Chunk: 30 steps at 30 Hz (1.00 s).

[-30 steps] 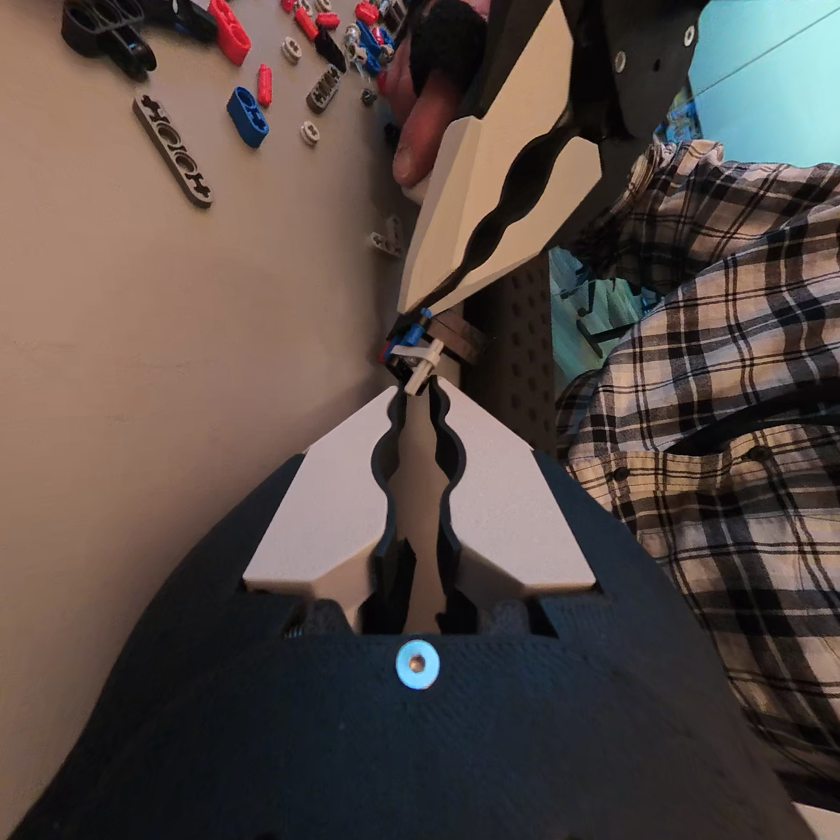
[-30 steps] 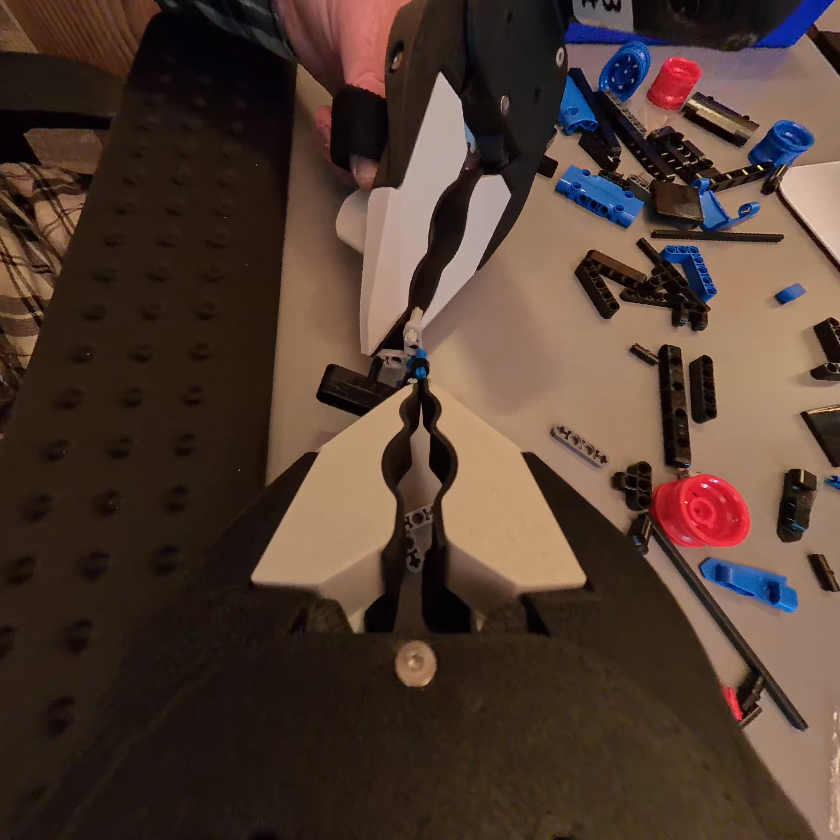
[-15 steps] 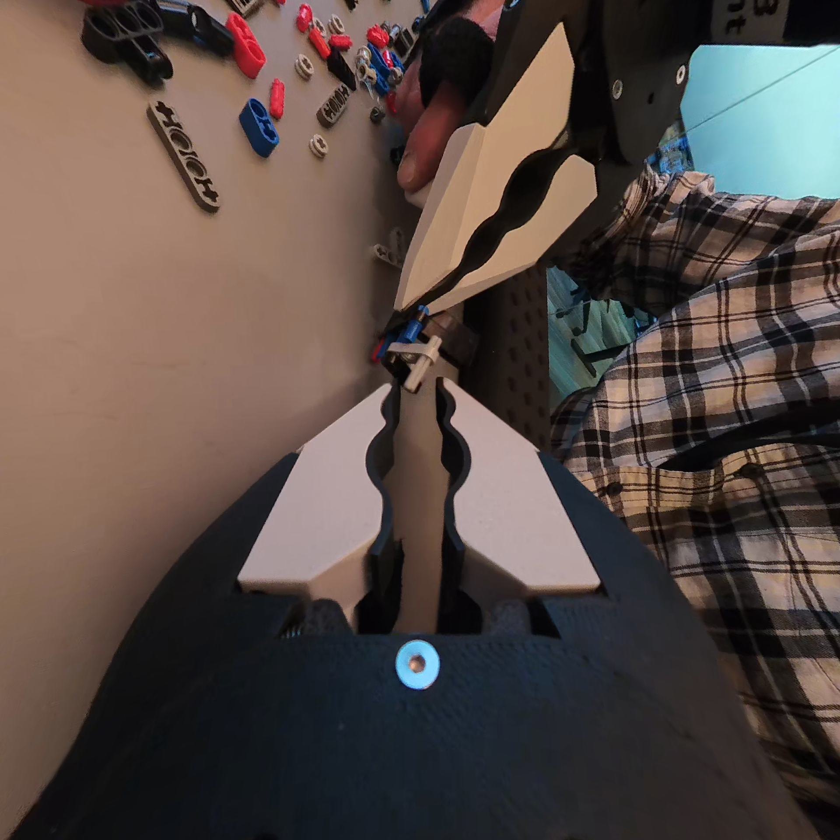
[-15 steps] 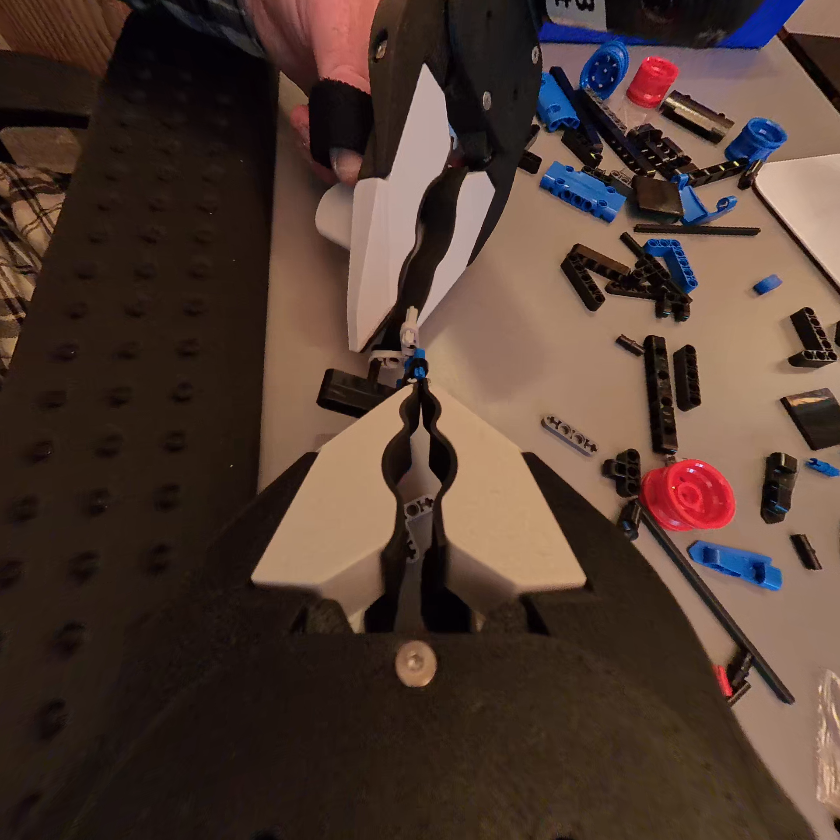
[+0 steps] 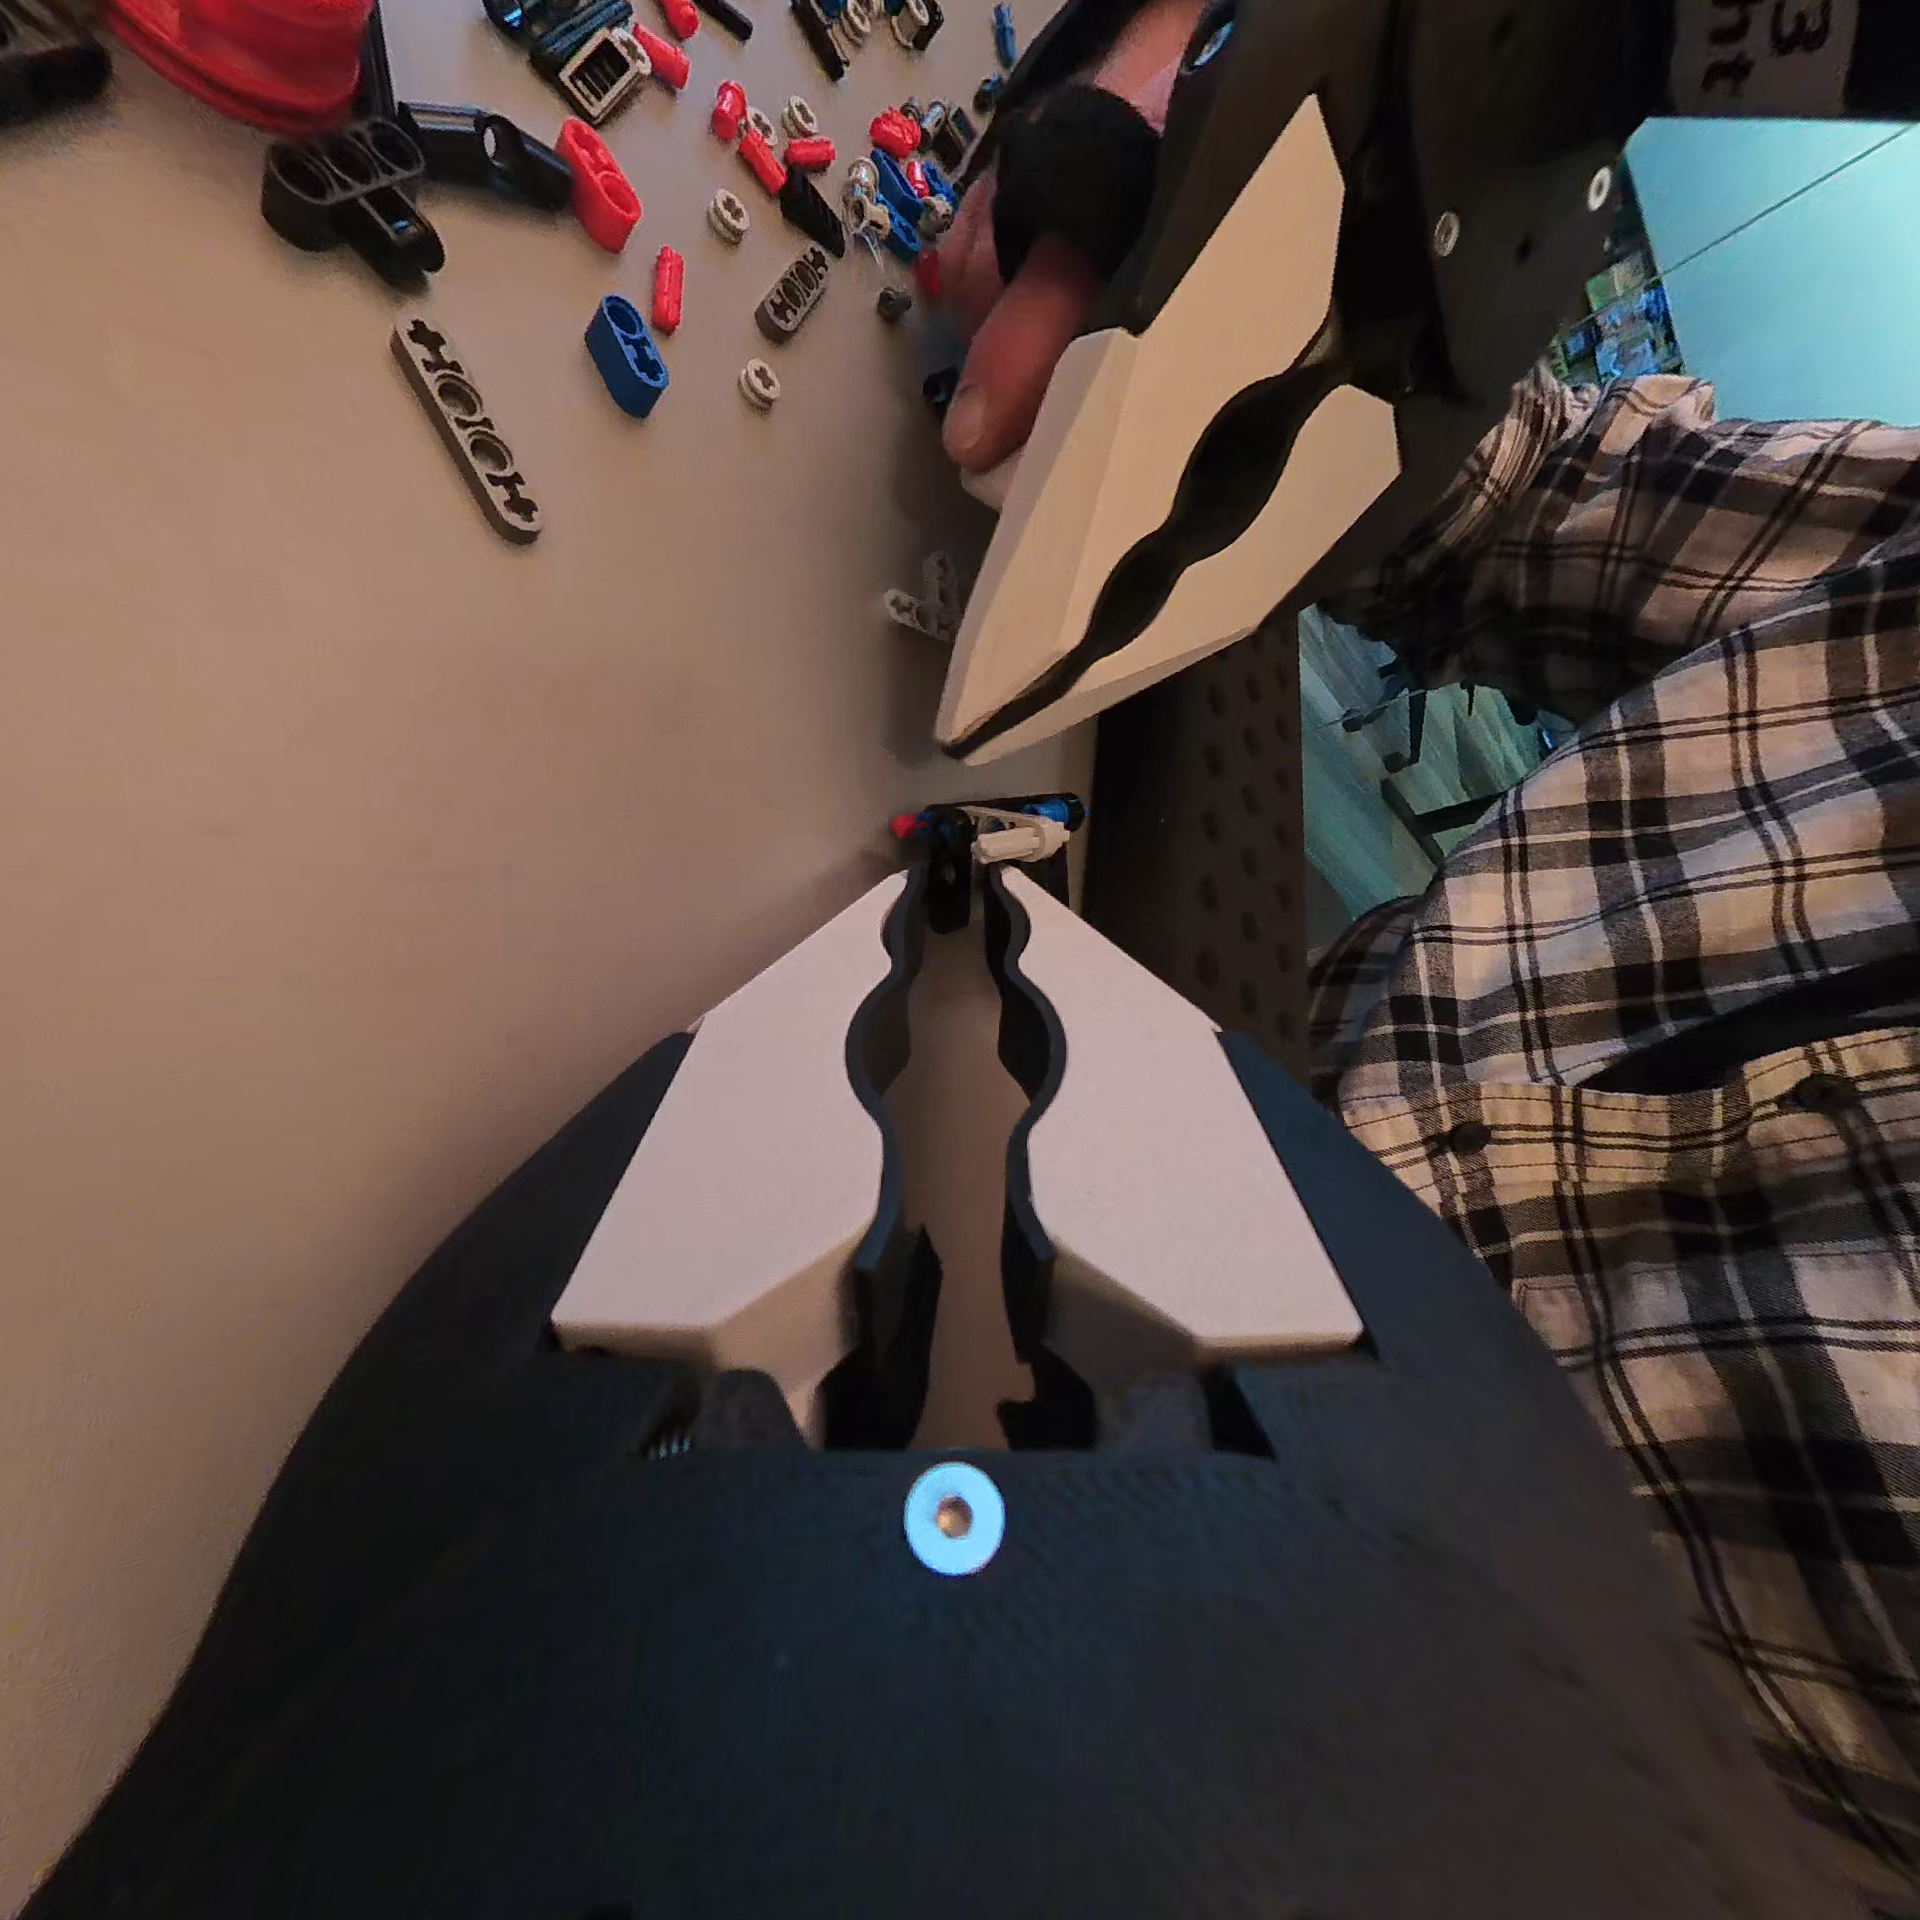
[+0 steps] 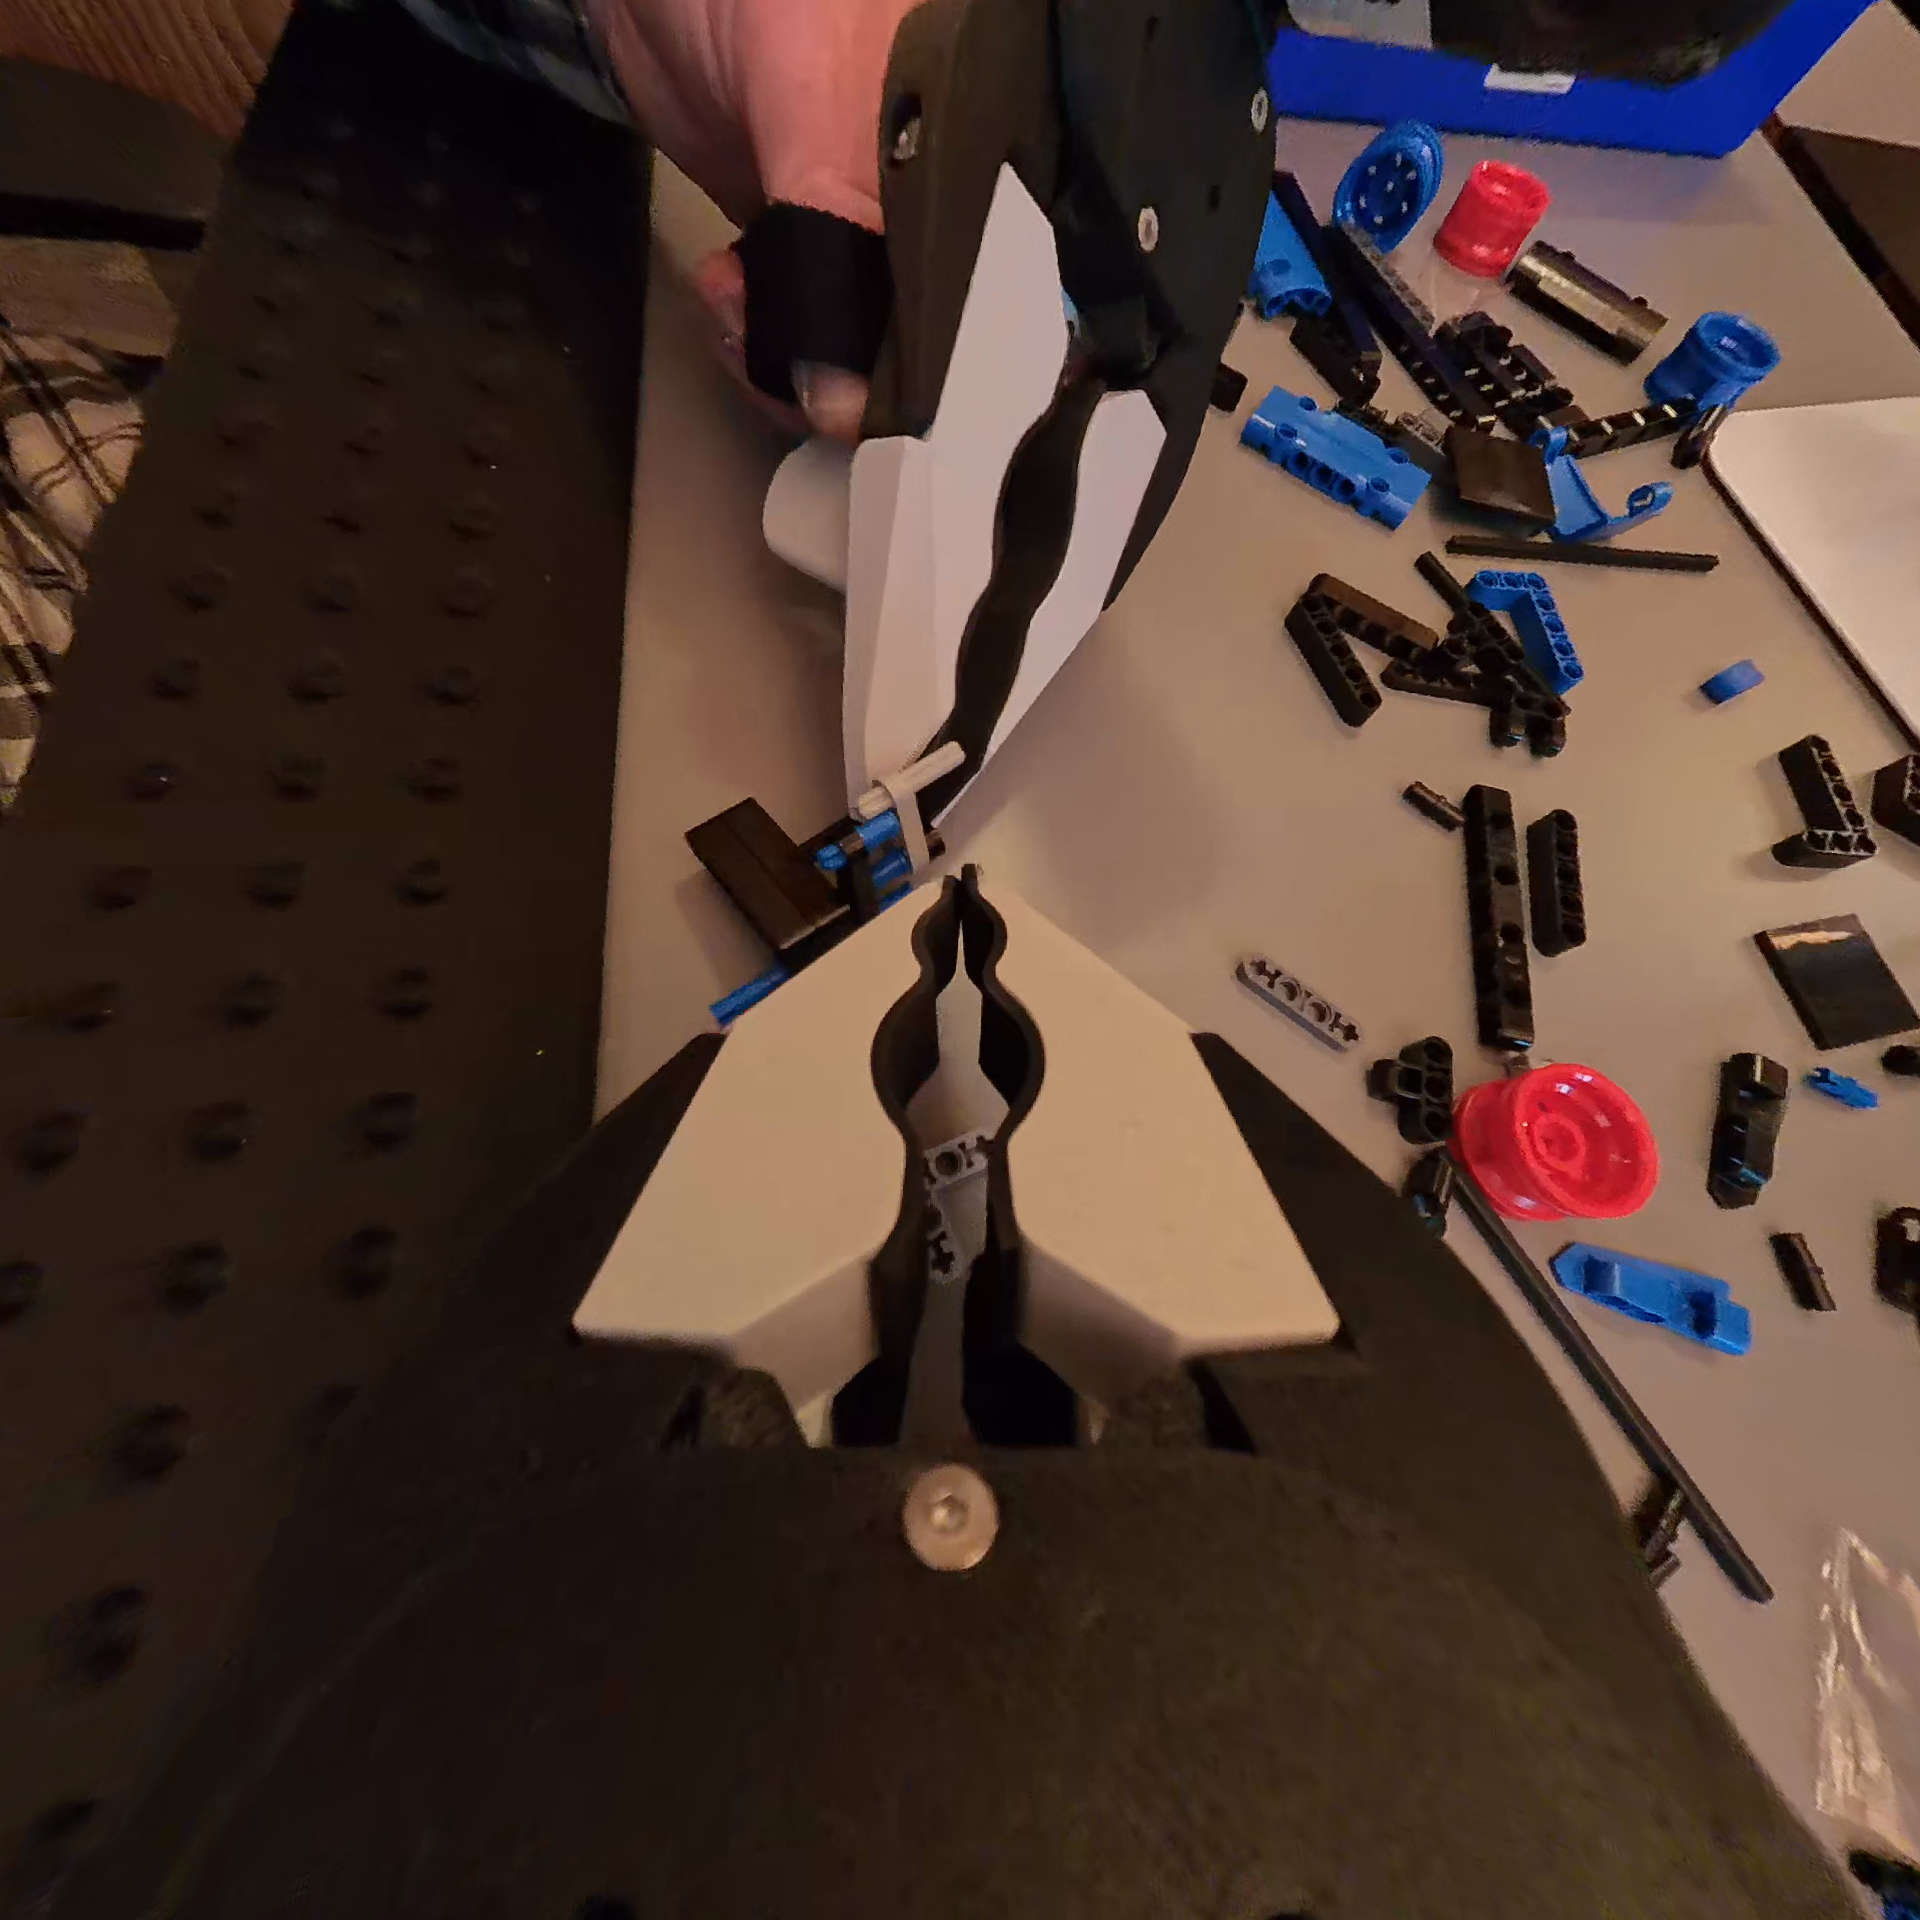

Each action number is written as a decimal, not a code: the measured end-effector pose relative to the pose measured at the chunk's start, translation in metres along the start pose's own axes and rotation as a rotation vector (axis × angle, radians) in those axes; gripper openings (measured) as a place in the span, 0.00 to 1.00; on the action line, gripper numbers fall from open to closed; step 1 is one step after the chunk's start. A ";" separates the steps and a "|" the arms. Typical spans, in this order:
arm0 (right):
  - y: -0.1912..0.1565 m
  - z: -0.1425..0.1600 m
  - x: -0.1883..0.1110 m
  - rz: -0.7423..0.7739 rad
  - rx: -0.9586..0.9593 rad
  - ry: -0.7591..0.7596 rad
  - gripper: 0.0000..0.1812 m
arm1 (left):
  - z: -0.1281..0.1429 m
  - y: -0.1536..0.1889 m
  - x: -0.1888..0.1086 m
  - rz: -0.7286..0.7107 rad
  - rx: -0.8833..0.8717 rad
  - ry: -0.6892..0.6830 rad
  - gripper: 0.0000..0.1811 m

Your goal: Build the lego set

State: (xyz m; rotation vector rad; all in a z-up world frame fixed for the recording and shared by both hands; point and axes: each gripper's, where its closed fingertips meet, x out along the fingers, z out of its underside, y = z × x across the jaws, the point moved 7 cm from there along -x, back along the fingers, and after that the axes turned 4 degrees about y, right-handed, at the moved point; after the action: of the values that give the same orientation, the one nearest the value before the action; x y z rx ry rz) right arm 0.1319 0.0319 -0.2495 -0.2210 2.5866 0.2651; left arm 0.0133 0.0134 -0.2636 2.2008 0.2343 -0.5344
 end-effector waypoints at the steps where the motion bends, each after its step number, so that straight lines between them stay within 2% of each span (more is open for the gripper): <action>1: -0.001 -0.001 -0.002 -0.015 -0.002 0.007 0.00 | 0.000 0.000 -0.001 -0.004 0.004 0.000 0.05; 6: -0.012 0.000 -0.004 -0.105 -0.033 -0.005 0.04 | 0.002 0.003 0.001 0.006 0.035 -0.015 0.05; 17: -0.023 -0.002 -0.003 -0.140 -0.090 0.011 0.08 | 0.008 0.012 0.005 0.031 0.144 -0.071 0.05; 19: -0.026 -0.005 -0.004 -0.168 -0.081 0.038 0.11 | 0.008 0.013 0.005 0.035 0.163 -0.066 0.04; 20: -0.027 -0.005 -0.004 -0.173 -0.075 0.042 0.12 | 0.008 0.014 0.004 0.039 0.176 -0.063 0.04; 23: -0.028 -0.005 -0.002 -0.171 -0.083 0.032 0.03 | 0.008 0.014 0.004 0.041 0.187 -0.067 0.04; 30: -0.026 -0.003 -0.005 -0.208 -0.014 0.030 0.06 | 0.007 0.016 0.004 0.042 0.215 -0.052 0.04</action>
State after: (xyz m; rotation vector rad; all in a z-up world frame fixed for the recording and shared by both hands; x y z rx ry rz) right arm 0.1397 0.0065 -0.2482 -0.4986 2.5665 0.2053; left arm 0.0201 -0.0026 -0.2583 2.3902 0.1061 -0.6169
